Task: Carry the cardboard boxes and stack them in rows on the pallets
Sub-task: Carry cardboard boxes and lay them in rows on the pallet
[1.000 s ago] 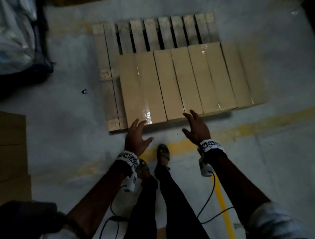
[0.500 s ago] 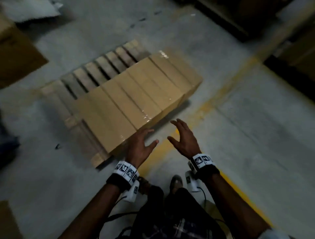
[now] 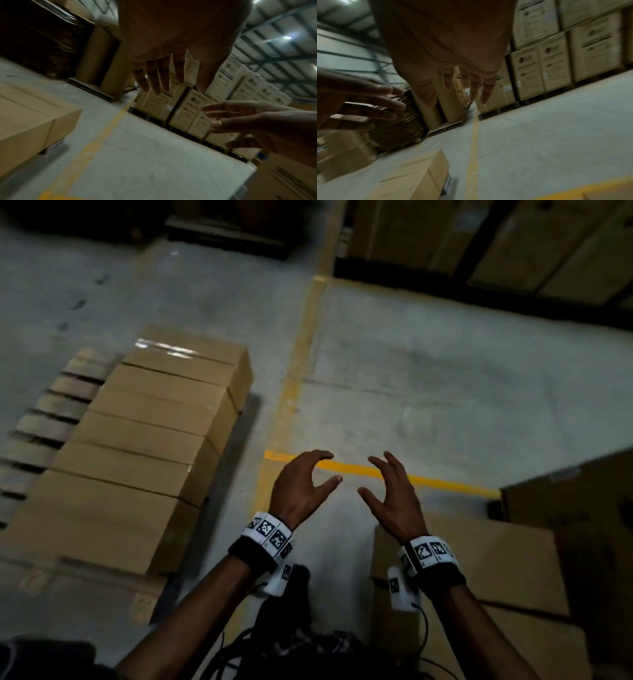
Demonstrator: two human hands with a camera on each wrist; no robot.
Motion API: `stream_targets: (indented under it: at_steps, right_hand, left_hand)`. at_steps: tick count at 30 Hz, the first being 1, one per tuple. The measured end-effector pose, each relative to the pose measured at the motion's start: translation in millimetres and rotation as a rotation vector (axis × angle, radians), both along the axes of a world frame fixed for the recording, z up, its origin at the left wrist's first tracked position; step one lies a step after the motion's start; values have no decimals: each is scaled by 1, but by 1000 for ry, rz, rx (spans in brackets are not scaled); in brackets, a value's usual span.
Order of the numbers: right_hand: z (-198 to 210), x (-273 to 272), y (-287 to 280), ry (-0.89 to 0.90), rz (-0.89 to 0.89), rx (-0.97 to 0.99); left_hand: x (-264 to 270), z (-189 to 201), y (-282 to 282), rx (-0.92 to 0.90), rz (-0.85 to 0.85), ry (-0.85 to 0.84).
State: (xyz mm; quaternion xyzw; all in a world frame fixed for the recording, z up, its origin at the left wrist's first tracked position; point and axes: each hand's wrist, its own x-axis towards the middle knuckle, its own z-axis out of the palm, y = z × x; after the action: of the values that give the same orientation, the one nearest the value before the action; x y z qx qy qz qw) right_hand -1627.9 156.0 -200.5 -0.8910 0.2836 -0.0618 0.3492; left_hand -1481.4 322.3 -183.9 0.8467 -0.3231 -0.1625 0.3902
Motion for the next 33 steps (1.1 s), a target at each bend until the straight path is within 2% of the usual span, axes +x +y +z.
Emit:
stream_targets:
  at_steps: [10,17,21,27,30,33]
  right_hand:
    - [18,-257,13,-105,-464,22]
    - [38,-379,53,-174,-803,-21]
    - [43,-428,92,-222,-1006,-6]
    - [53,-479,173,-157,-1284,-52]
    - [51,-496,220,-128,-1395,-59]
    - [43,-506,268,-34,-1480,-3]
  left_hand:
    - [-212,39,-56,37,-468,-55]
    - [-325,64,-73,39,-874,-120]
    - [-365,70,-67,32,-1055,-132]
    - [-413,70,-46,1,-1282,-158]
    - [-432,58,-29,8,-1361,-129]
    - [-450,30,-14,111,-1461,-107]
